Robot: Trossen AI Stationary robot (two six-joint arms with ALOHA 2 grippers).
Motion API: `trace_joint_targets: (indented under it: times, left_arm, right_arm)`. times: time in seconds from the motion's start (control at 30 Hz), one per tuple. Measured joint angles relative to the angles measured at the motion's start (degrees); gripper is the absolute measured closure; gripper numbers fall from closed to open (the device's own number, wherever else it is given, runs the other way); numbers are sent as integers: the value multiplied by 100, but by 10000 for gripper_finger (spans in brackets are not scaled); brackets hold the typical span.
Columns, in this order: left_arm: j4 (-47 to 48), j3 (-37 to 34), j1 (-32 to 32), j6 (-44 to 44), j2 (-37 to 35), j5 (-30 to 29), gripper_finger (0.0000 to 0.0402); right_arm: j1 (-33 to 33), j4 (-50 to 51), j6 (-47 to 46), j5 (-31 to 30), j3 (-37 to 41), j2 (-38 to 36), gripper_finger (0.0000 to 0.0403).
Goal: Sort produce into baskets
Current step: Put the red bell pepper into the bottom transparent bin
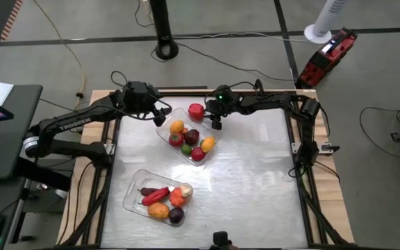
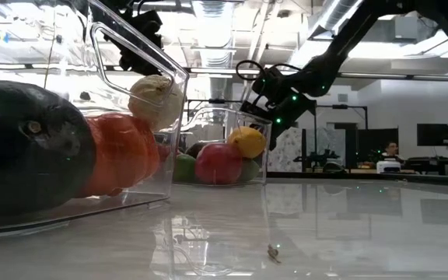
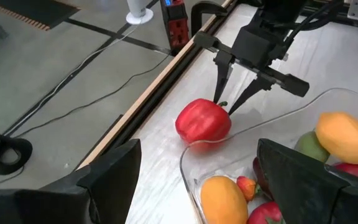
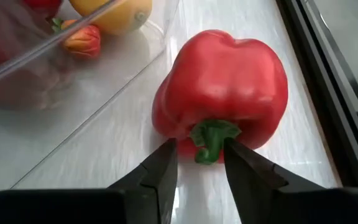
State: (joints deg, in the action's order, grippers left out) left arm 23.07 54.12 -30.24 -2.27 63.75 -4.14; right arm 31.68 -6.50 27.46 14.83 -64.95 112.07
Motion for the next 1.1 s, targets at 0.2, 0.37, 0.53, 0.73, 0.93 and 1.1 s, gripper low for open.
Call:
trace_joint_targets:
  times: [0.2, 0.37, 0.53, 0.73, 0.93, 1.1]
  left_arm:
    - [-2, 1, 0, -1, 0, -2, 93]
    - [-2, 1, 0, -1, 0, -2, 93]
    - [0, 1, 0, 2, 0, 0, 93]
    - [-2, 1, 0, 4, 0, 0, 93]
    - [-2, 1, 0, 55, 0, 2, 93]
    - [-2, 1, 2, 60, 0, 0, 93]
  right_arm:
    - [-15, -2, -2, 0, 0, 0, 277]
    - [-15, -2, -40, -1, 0, 0, 317]
    - [-1, 9, -42, -173, 0, 0, 358]
    - [28, 32, -44, -188, 0, -3, 359]
    - [31, 394, -13, -310, 0, -297, 359]
    - [20, 645, -4, -330, 0, -761, 359]
